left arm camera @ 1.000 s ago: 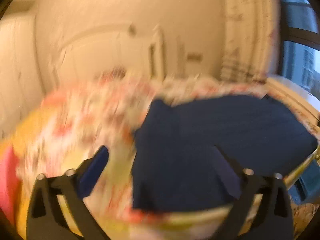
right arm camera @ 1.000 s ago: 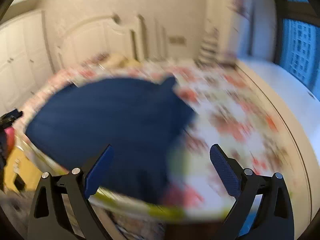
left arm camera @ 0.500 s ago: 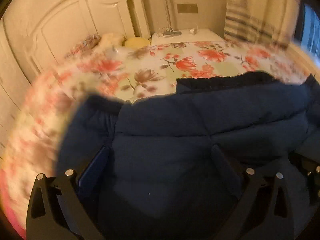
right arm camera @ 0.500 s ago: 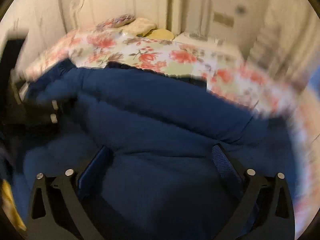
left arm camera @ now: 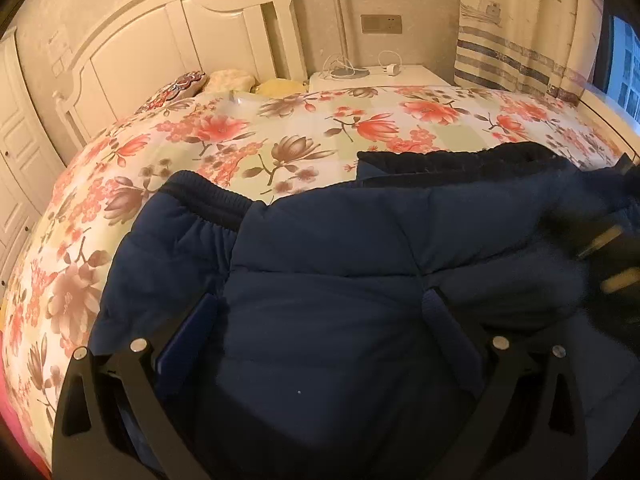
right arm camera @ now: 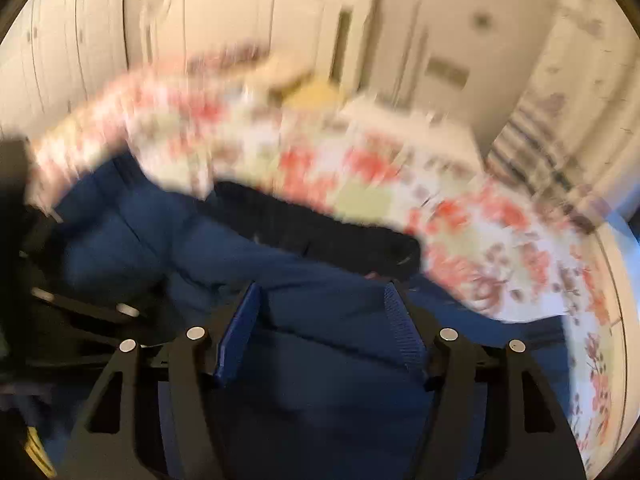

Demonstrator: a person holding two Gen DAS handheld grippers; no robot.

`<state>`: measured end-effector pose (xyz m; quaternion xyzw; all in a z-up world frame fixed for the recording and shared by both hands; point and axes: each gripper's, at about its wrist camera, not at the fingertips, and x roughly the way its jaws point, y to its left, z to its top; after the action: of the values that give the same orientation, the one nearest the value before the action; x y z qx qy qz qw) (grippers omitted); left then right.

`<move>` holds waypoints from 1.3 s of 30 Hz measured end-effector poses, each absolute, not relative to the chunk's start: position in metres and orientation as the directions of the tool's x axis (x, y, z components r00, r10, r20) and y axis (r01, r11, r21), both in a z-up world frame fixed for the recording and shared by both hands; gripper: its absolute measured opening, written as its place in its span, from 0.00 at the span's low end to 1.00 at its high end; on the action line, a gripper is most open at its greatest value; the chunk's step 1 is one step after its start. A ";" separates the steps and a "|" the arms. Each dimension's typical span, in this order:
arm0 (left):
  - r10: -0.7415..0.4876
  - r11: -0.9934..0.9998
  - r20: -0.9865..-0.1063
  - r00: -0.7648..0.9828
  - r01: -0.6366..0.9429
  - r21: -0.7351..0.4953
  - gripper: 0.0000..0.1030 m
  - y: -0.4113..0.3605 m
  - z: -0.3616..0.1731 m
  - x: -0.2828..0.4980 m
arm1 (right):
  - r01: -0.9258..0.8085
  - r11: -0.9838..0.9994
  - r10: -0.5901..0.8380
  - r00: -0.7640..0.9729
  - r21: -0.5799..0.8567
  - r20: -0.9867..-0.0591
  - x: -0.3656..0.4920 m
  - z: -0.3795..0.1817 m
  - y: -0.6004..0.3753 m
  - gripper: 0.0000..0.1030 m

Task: Fold large clothes

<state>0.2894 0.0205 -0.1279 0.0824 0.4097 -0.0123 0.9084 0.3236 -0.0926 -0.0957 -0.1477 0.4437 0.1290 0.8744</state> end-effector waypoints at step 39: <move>0.054 0.998 -0.780 0.624 -0.001 0.068 0.98 0.057 -0.108 0.352 | -0.050 0.999 0.042 0.629 0.014 -0.776 0.325 -0.109 -0.247 0.74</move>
<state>0.3520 0.0575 -0.1080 0.0306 0.4333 0.0154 0.9006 0.3253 -0.2468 -0.1087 -0.0044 0.4299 0.0256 0.9025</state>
